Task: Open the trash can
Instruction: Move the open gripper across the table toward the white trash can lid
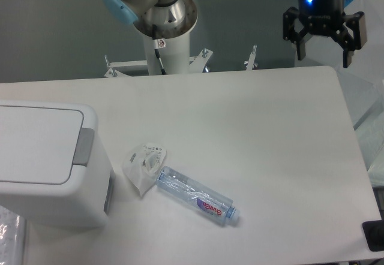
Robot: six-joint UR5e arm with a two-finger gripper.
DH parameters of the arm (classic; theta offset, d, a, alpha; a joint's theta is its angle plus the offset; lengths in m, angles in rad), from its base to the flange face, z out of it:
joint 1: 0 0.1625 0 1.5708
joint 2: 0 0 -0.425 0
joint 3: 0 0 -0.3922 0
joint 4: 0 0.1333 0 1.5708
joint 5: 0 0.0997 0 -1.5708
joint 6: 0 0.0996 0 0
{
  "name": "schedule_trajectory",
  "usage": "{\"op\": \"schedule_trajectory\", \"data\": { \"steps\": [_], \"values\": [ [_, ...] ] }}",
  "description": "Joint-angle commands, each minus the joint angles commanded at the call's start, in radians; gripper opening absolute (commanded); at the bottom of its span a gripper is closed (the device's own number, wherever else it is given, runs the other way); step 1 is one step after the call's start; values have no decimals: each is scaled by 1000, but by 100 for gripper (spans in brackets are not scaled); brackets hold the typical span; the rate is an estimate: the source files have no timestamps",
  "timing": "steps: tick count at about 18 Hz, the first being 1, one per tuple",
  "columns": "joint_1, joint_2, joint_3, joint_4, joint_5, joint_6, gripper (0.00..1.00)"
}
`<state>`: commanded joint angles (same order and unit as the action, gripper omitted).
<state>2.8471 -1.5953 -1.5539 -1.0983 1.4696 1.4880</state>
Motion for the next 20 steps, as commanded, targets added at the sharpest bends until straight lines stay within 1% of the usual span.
{"op": "schedule_trajectory", "data": {
  "steps": [2, 4, 5, 7, 10, 13, 16, 17, 18, 20],
  "values": [
    [0, 0, -2, 0, 2, -8, 100],
    [-8, -2, 8, -3, -12, -50, 100],
    [-23, -3, 8, -3, -41, -93, 100],
    [-29, -2, 0, -2, -77, -200, 100],
    [-60, -8, 15, 0, -133, -328, 100],
    [-90, -14, 28, 0, -185, -498, 100],
    [-124, -12, 26, 0, -192, -598, 100],
    [-144, -12, 26, 0, -193, -656, 100],
    [-165, -14, 28, 5, -193, -723, 100],
    [-208, -26, 28, 47, -192, -837, 100]
  ]
}}
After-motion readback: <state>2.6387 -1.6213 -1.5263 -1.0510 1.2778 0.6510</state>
